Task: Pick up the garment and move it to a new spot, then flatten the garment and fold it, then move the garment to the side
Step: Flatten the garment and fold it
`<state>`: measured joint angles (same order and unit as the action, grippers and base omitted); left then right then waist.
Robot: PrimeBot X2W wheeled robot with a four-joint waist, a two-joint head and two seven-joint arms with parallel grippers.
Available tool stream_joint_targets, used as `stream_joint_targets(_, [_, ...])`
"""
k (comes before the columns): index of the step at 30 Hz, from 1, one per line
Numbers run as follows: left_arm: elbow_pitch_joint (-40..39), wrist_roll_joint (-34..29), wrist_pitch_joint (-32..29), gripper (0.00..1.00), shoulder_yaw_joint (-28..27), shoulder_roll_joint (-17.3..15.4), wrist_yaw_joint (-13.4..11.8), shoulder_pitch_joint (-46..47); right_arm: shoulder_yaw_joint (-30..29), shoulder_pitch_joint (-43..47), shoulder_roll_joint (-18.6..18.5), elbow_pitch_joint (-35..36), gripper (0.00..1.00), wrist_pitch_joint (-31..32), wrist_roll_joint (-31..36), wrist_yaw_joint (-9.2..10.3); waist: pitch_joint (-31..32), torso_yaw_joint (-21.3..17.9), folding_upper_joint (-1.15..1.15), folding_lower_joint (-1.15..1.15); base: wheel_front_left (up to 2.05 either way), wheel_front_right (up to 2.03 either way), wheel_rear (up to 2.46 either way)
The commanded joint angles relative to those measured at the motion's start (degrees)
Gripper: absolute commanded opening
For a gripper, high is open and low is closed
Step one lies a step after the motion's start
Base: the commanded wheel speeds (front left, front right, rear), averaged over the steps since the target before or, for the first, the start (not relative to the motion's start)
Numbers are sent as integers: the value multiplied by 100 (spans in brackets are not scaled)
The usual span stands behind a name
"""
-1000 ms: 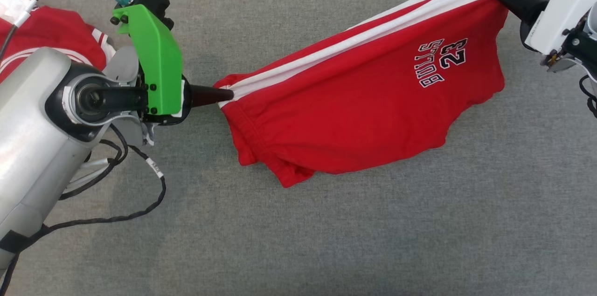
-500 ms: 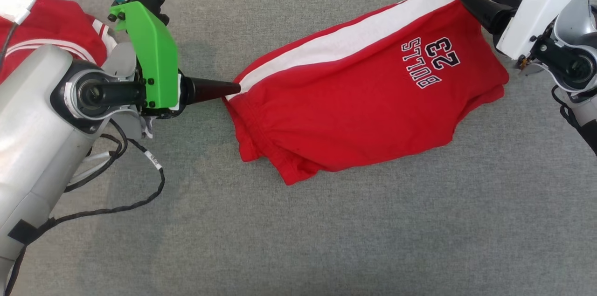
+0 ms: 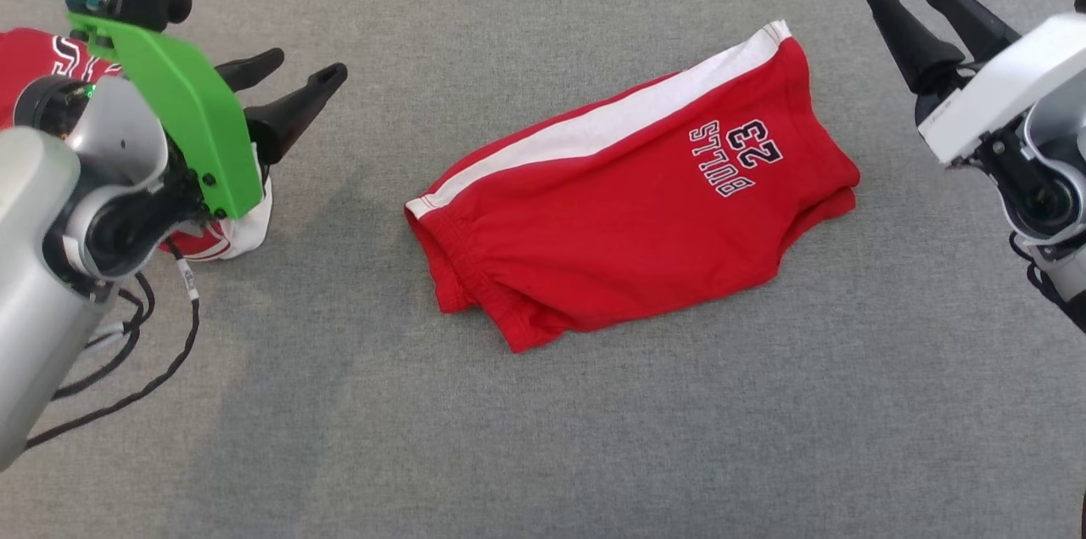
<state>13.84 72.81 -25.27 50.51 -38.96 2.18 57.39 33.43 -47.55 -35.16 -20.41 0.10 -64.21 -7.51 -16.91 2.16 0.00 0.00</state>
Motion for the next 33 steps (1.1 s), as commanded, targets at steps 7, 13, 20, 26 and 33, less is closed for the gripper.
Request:
stream_joint_targets(7, [-727,-928,2061,100,-305,-153,-900,-979,-124,624,-52,-581,100,-450,-57,4,355,134,0,0,0,0,0])
stream_joint_targets(13, [-1243,-1519,3579,100,-454,-20,-1623,-1835,-144,802,8,-1143,100,-228,-282,4,304,461,0,0,0,0,0])
stream_joint_targets(20, [-1511,-1859,4026,100,-642,285,-2038,-2784,-23,826,-4,-1907,100,462,-570,3,265,919,0,0,0,0,0])
stream_joint_targets(26, [-1608,-2060,4050,100,-1058,687,-1970,-3497,57,705,-1,-2488,100,1171,-826,3,289,1253,0,0,0,0,0])
stream_joint_targets(33, [-1579,-2440,4048,100,-1356,1021,-1773,-3884,129,561,236,-2992,100,1842,-1040,3,323,1436,0,0,0,0,0])
